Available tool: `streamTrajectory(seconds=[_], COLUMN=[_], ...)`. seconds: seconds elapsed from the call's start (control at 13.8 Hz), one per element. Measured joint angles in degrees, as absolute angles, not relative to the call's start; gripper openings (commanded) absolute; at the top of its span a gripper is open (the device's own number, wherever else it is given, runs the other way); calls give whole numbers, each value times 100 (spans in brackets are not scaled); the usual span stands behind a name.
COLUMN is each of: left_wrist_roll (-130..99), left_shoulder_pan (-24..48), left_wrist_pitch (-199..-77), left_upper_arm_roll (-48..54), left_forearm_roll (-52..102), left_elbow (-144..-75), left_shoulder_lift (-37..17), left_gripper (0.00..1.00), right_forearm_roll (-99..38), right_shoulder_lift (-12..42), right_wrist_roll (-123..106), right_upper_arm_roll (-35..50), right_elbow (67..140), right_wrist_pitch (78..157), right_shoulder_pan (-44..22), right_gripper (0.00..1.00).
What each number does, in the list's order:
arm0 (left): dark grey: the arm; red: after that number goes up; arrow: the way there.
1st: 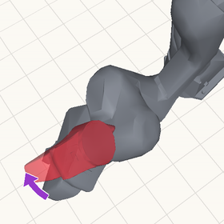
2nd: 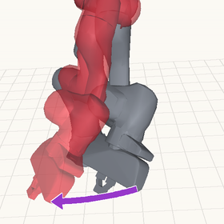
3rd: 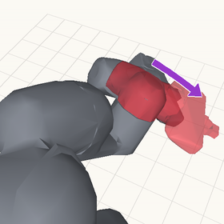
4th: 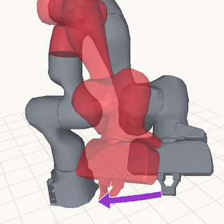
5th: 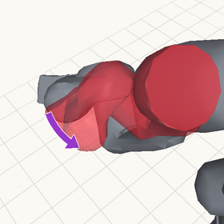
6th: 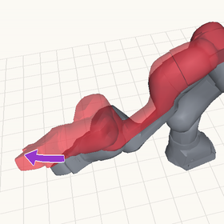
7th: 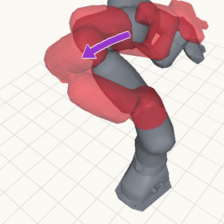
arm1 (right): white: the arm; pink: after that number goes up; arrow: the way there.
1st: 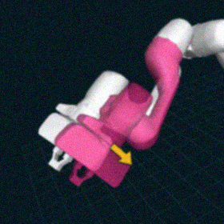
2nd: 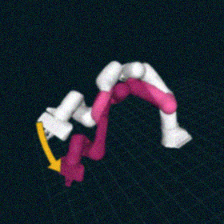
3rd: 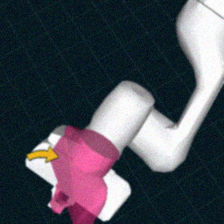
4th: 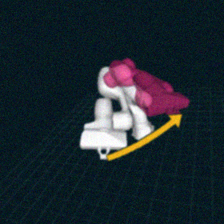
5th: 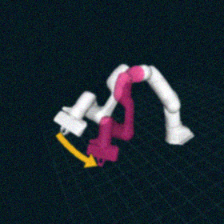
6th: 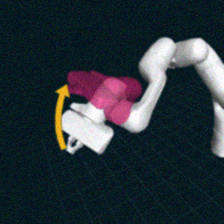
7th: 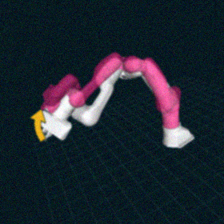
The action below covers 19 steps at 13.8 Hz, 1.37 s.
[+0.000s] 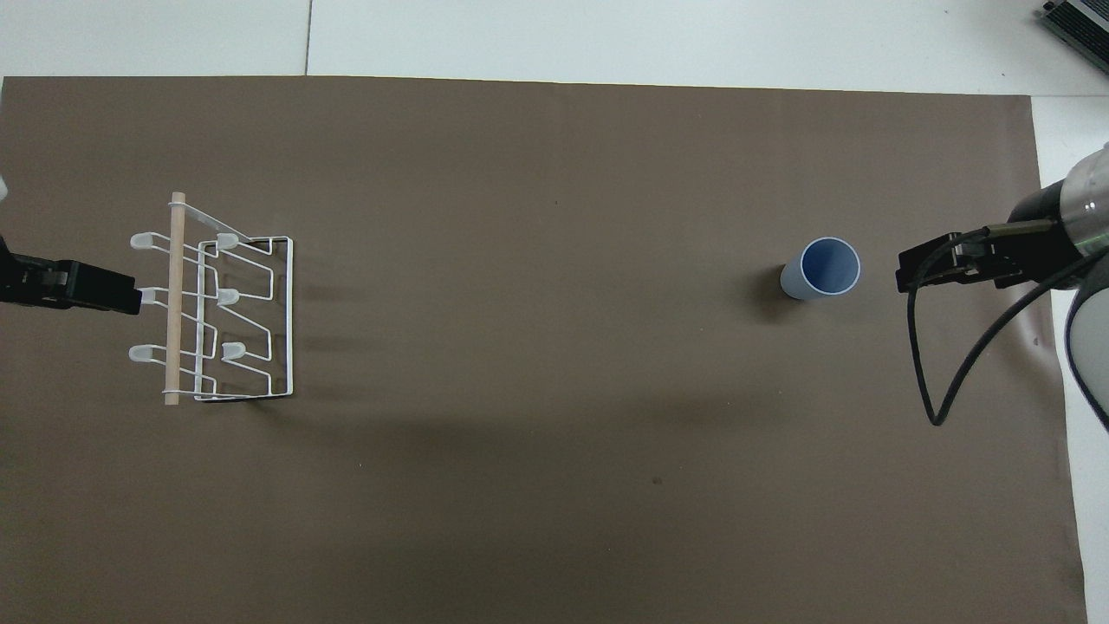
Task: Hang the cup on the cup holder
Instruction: 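Move the right gripper toward the light blue cup, then grasp the light blue cup rim with the right gripper and lift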
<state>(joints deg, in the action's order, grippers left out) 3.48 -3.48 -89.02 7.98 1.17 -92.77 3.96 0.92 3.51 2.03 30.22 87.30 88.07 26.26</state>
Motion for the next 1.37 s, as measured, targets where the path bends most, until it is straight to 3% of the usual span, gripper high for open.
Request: streamTrajectory(seconds=[0.58,0.8,1.37], left_wrist_roll=[348,348,348], left_shoulder_pan=[-348,-348,-348], left_wrist_pitch=[-8902,-8902,-8902], left_upper_arm_roll=[798,798,798], left_forearm_roll=[117,117,117], left_elbow=[-9277,-9277,-9277], left_shoulder_lift=[396,396,396], left_gripper=[100,100,100], right_forearm_roll=[92,76,-202], right_shoulder_lift=[343,268,216], right_wrist_roll=[203,203,-21], right_upper_arm_roll=[3024,3053,3070], right_elbow=[8821,9132,10789], right_wrist_pitch=[9062,9617,11566], right_shoulder_pan=[2632,2624,2574], right_gripper=[100,100,100])
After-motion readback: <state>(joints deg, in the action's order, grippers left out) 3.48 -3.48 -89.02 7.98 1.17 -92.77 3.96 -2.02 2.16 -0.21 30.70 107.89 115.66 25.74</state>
